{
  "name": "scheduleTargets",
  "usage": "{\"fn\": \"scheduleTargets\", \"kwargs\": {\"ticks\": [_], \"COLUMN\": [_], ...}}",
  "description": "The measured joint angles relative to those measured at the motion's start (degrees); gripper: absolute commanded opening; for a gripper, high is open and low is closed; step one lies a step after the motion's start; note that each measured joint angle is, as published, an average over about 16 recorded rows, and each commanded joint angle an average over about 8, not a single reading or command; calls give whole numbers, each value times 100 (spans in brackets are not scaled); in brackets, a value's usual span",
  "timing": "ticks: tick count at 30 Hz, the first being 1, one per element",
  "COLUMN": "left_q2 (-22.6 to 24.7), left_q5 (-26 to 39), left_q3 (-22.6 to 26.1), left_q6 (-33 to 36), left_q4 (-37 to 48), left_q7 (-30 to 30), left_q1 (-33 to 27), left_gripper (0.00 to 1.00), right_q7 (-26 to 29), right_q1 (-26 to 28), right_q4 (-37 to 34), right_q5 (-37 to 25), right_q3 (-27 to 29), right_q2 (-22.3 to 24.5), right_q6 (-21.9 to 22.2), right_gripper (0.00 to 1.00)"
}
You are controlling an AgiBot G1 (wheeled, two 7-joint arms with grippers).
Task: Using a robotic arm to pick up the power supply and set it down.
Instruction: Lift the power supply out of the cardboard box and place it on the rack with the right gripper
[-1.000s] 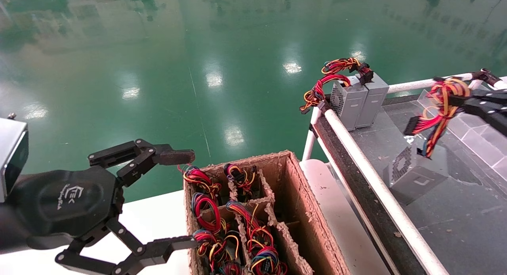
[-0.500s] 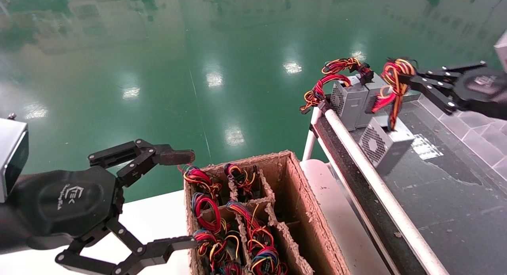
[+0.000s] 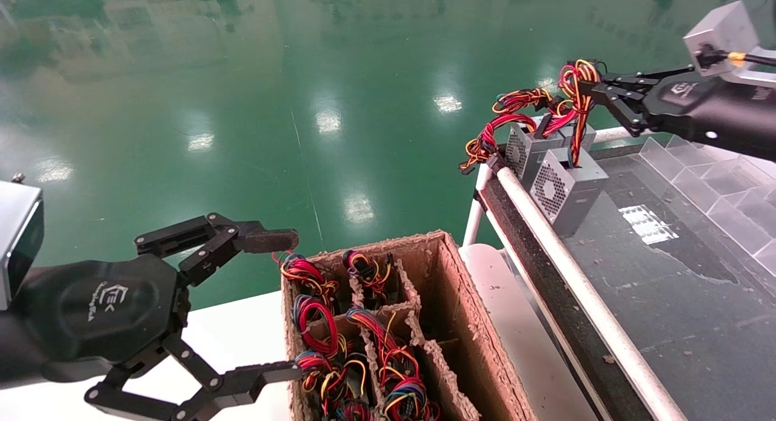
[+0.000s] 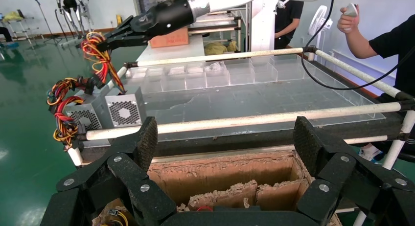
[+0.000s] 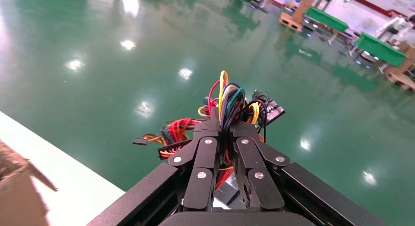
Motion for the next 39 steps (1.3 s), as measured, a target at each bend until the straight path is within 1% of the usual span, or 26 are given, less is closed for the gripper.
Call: {"fn": "scheduleTargets", "kwargs": {"ticks": [8, 13, 18, 27, 28, 29, 35, 36, 37, 39], "left_q2": [0, -1, -1, -1, -1, -1, -2, -2, -2, -2], "left_q5": [-1, -1, -2, -2, -2, -2, -3, -3, -3, -3], "left_q3": [1, 2, 2, 3, 4, 4, 4, 5, 5, 5], "left_q6": [0, -1, -1, -1, -1, -1, -2, -2, -2, -2], "left_q4": [0, 0, 0, 0, 0, 0, 0, 0, 0, 0], "left_q7": [1, 1, 1, 2, 2, 2, 2, 2, 2, 2], "left_q1": [0, 0, -1, -1, -1, -1, -1, -1, -1, -1], "left_gripper": [100, 100, 100, 100, 100, 100, 100, 100, 100, 100], "right_q7": [-125, -168, -197, -254, -265, -278, -358, -371, -382, -404], "right_q1": [67, 100, 132, 155, 154, 153, 142, 141, 139, 139], "right_q4": [-274, -333, -331, -317, -315, -312, -293, -291, -289, -288], "right_q5": [-24, -32, -42, -82, -87, -93, -125, -130, -134, -141], "right_q3": [-6, -9, -16, -45, -49, -53, -77, -80, -83, -89], "right_q2": [-366, -534, -641, -734, -737, -737, -707, -698, -689, -670], "right_q6": [839, 1157, 1206, 1043, 1019, 991, 753, 709, 665, 582], "right_gripper": [0, 0, 0, 0, 3, 14, 89, 98, 100, 100]}}
